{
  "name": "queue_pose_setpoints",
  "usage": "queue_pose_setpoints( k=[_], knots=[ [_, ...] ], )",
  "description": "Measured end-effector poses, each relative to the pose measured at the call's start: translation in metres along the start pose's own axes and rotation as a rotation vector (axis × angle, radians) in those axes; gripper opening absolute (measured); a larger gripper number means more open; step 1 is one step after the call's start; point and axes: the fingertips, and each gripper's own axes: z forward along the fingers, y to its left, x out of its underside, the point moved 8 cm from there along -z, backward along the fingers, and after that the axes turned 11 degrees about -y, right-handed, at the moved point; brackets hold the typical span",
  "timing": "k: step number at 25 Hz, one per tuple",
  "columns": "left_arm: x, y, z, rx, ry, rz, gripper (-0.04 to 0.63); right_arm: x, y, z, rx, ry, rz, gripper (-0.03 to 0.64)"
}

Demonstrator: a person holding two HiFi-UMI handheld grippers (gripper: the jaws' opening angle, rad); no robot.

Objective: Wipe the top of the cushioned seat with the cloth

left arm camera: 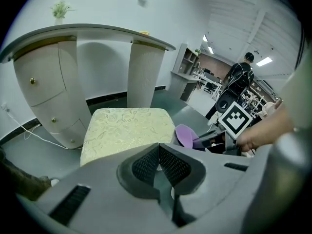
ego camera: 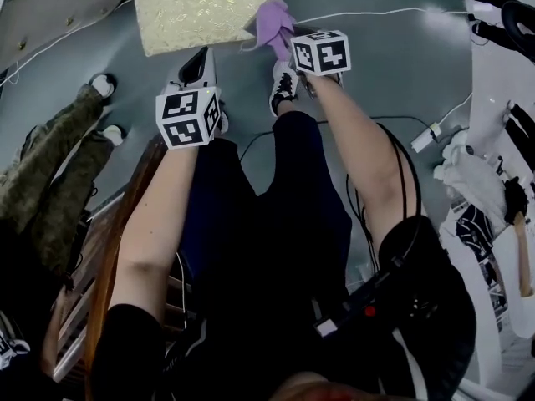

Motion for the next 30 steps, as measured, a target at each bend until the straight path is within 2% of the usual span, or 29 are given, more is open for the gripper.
queue_pose_setpoints(
  k=[5, 11, 16, 23, 27, 30],
  knots=[
    [-0.046, 0.001, -0.017, 0.032, -0.030, 0.032, 0.003, -0.046, 0.006, -0.048, -0.007, -0.082, -0.022, 0.023],
    [-0.117, -0.009, -0.089, 0.071, -0.094, 0.057, 0.003, -0.101, 0.054, -0.161, -0.027, -0.241, -0.007, 0.023],
    [-0.197, -0.014, -0.138, 0.128, -0.246, 0.115, 0.003, -0.168, 0.103, -0.247, -0.080, -0.422, -0.087, 0.025],
    [-0.310, -0.032, -0.231, 0.181, -0.468, 0.190, 0.003, -0.251, 0.187, -0.363, -0.131, -0.646, -0.230, 0.025],
    [-0.365, -0.041, -0.287, 0.179, -0.583, 0.182, 0.003, -0.292, 0.229, -0.420, -0.152, -0.741, -0.295, 0.025],
    [-0.392, -0.047, -0.329, 0.170, -0.669, 0.186, 0.003, -0.307, 0.257, -0.456, -0.140, -0.799, -0.340, 0.025]
  ],
)
